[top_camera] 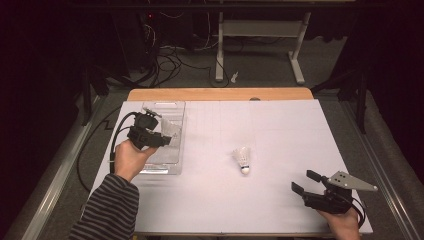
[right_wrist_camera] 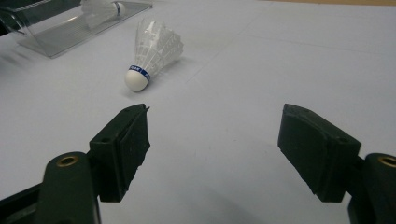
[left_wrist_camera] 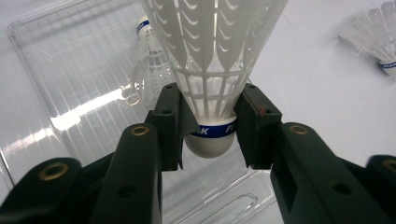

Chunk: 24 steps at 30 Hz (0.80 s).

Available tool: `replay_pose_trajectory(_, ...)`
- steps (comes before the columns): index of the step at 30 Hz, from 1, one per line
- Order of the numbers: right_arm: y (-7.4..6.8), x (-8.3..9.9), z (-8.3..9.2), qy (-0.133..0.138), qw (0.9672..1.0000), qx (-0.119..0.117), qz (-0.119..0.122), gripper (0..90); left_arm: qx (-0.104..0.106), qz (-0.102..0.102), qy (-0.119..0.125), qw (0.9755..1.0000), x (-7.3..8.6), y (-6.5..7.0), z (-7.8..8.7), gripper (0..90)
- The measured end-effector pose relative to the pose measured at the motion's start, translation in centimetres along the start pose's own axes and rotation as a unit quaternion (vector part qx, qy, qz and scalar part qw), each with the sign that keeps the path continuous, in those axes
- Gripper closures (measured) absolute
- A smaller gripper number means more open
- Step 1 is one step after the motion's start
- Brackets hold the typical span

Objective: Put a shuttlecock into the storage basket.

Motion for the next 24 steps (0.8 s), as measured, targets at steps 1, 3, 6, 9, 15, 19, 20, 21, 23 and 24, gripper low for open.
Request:
replay_pose_trajectory(1, 0.0, 0.0, 0.0, 0.0, 1.0, 0.0, 0.0, 25.4, 0.0, 0.0, -0.001, 1.0, 0.1, -0.1, 0.0, 64.6)
replay_pose_trajectory(3, 0.0, 0.0, 0.0, 0.0, 1.0, 0.0, 0.0, 25.4, -0.001, 0.004, -0.002, 1.0, 0.1, -0.2, -0.1, 64.5)
replay_pose_trajectory(6, 0.0, 0.0, 0.0, 0.0, 1.0, 0.0, 0.0, 25.4, -0.003, 0.006, -0.002, 1.0, 0.2, -0.5, -0.2, 64.5)
replay_pose_trajectory(9, 0.0, 0.0, 0.0, 0.0, 1.0, 0.0, -0.001, 25.4, -0.007, 0.01, -0.002, 0.9999, 0.3, -0.7, -0.4, 64.2)
replay_pose_trajectory(15, 0.0, 0.0, 0.0, 0.0, 1.0, 0.0, 0.001, 25.4, -0.011, 0.021, -0.006, 0.9997, 0.3, -1.4, -0.7, 64.1)
replay_pose_trajectory(19, 0.0, 0.0, 0.0, 0.0, 1.0, 0.0, 0.001, 25.4, -0.013, 0.031, -0.011, 0.9994, 0.3, -2.0, -1.1, 64.0)
replay_pose_trajectory(20, 0.0, 0.0, 0.0, -0.001, 1.0, 0.0, -0.001, 25.4, -0.013, 0.032, -0.012, 0.9993, 0.3, -2.1, -1.2, 64.0)
replay_pose_trajectory(21, 0.0, 0.0, 0.0, -0.001, 1.0, 0.0, 0.0, 25.4, -0.015, 0.035, -0.012, 0.9992, 0.3, -2.2, -1.3, 64.0)
replay_pose_trajectory(23, 0.0, 0.0, 0.0, -0.001, 1.0, 0.0, 0.0, 25.4, -0.017, 0.038, -0.015, 0.999, 0.3, -2.4, -1.4, 63.9)
replay_pose_trajectory(24, 0.0, 0.0, 0.0, -0.001, 1.0, 0.0, 0.0, 25.4, -0.018, 0.039, -0.018, 0.9989, 0.3, -2.6, -1.5, 63.9)
Point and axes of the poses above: each handheld gripper's, and its own axes: z roughly backward along the jaws, x roughly out of its underside, y roughly to its right, the point moved 3 cm from there along -z, roughly forward along the jaws, and after that the axes turned 13 degrees about -z, right-handed, at the moved point
